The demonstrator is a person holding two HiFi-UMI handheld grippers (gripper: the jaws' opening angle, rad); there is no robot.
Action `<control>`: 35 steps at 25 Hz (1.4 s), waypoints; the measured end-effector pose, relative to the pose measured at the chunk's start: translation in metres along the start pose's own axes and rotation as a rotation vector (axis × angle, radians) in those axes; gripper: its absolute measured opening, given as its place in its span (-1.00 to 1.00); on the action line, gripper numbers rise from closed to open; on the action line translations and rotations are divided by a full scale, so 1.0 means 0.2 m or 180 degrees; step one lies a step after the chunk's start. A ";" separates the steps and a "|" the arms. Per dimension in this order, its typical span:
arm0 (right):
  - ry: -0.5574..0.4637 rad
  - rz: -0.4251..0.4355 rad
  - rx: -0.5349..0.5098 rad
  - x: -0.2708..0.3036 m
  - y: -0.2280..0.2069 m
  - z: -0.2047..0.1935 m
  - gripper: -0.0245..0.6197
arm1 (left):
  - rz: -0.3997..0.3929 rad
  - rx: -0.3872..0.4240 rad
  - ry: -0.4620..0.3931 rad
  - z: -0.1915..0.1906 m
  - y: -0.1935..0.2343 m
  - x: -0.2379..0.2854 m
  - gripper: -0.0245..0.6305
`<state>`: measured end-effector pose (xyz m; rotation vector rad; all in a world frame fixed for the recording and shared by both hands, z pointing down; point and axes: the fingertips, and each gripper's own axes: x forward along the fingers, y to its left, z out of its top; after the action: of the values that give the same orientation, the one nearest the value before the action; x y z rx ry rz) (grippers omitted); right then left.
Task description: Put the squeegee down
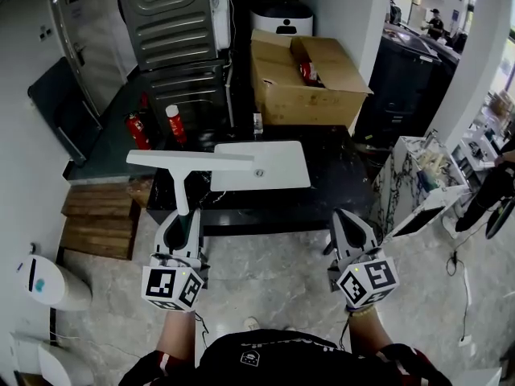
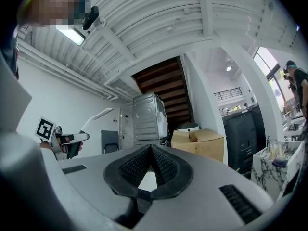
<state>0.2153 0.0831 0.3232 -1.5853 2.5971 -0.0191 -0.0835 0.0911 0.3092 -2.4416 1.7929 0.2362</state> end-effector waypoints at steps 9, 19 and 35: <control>0.0066 -0.0027 0.0025 0.12 0.11 -0.05 -0.81 | 0.0028 -0.0011 0.0027 -0.03 0.22 -0.01 -0.68; 0.0151 -0.0068 0.0009 0.27 0.18 -0.13 -0.80 | -0.0006 -0.0164 0.0081 -0.15 0.36 0.11 -0.68; 0.0035 0.0309 0.0123 1.29 -0.45 -0.16 -0.81 | 0.0054 -0.0140 0.0237 -0.37 0.48 1.17 -0.68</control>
<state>0.1754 -0.1885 0.3405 -1.4490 2.6620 -0.0707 -0.1022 -0.1699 0.3401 -2.4977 1.8584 0.1906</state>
